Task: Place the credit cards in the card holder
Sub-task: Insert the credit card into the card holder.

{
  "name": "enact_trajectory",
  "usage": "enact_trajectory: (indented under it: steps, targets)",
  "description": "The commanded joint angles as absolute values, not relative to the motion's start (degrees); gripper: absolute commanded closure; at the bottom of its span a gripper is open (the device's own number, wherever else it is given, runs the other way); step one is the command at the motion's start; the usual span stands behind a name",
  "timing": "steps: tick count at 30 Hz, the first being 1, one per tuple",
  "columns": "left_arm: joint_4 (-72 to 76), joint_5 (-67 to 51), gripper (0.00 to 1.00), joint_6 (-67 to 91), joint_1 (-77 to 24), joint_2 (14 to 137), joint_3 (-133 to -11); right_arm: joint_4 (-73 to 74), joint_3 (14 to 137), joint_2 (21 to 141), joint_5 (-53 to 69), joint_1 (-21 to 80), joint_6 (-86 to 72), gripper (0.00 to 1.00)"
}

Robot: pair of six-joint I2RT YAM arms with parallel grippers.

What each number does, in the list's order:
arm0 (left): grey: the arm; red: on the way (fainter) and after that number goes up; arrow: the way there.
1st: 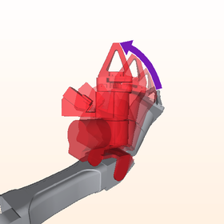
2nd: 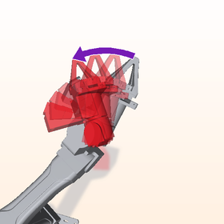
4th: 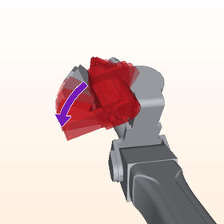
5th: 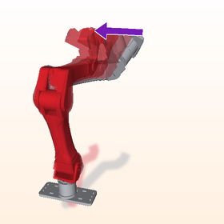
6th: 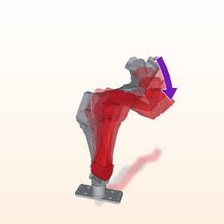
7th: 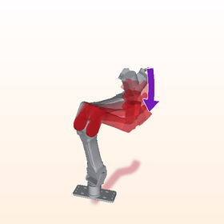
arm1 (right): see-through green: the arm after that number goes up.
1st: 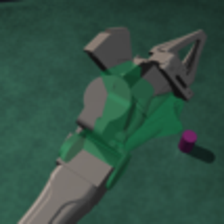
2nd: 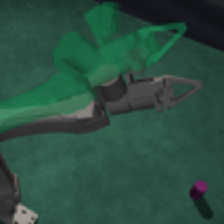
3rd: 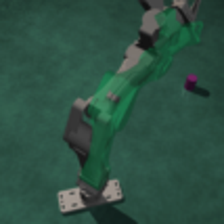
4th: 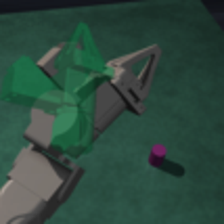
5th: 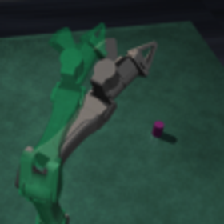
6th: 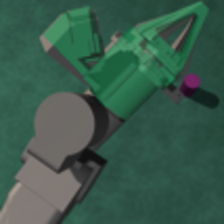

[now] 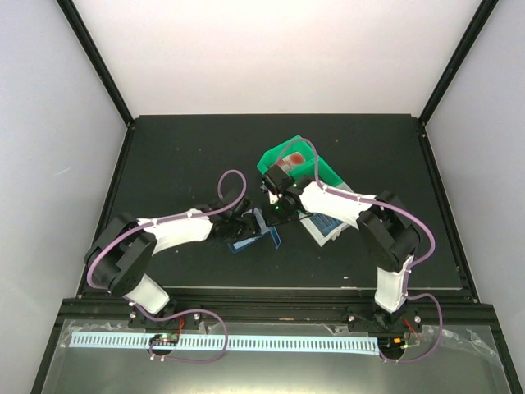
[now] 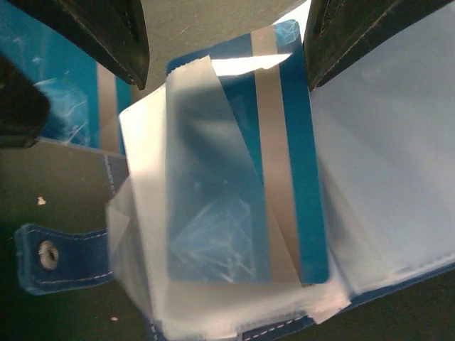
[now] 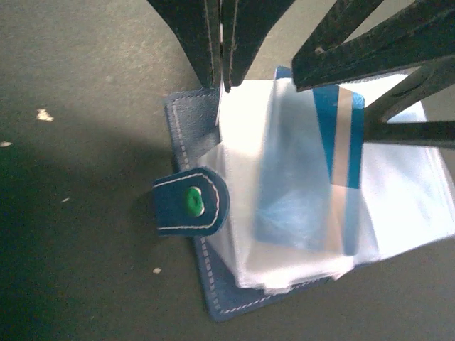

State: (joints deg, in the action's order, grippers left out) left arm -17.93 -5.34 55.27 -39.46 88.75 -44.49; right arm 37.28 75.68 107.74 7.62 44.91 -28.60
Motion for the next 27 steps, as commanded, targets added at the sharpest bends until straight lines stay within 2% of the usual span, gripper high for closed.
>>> enact_trajectory:
  steps: [1,6,13,20,27]
  targets:
    - [-12.53,-9.90,0.40,55.09,-39.11,90.18,-44.77,36.23,74.53,107.36,14.23,44.91,-27.78,0.99]
    - [-11.72,-8.67,0.40,54.82,-38.80,89.28,-43.71,35.59,73.41,106.59,14.77,44.87,-27.86,0.99]
    - [-11.69,-7.10,0.41,55.67,-38.68,87.63,-41.74,36.28,72.41,104.02,8.45,44.86,-28.48,0.99]
    - [-9.68,-5.85,0.51,58.81,-38.59,85.39,-38.61,36.32,71.50,103.36,5.30,44.89,-29.18,0.99]
    - [2.25,-9.76,0.57,65.12,-37.76,83.53,-31.75,34.88,70.26,104.24,7.23,44.91,-29.17,0.99]
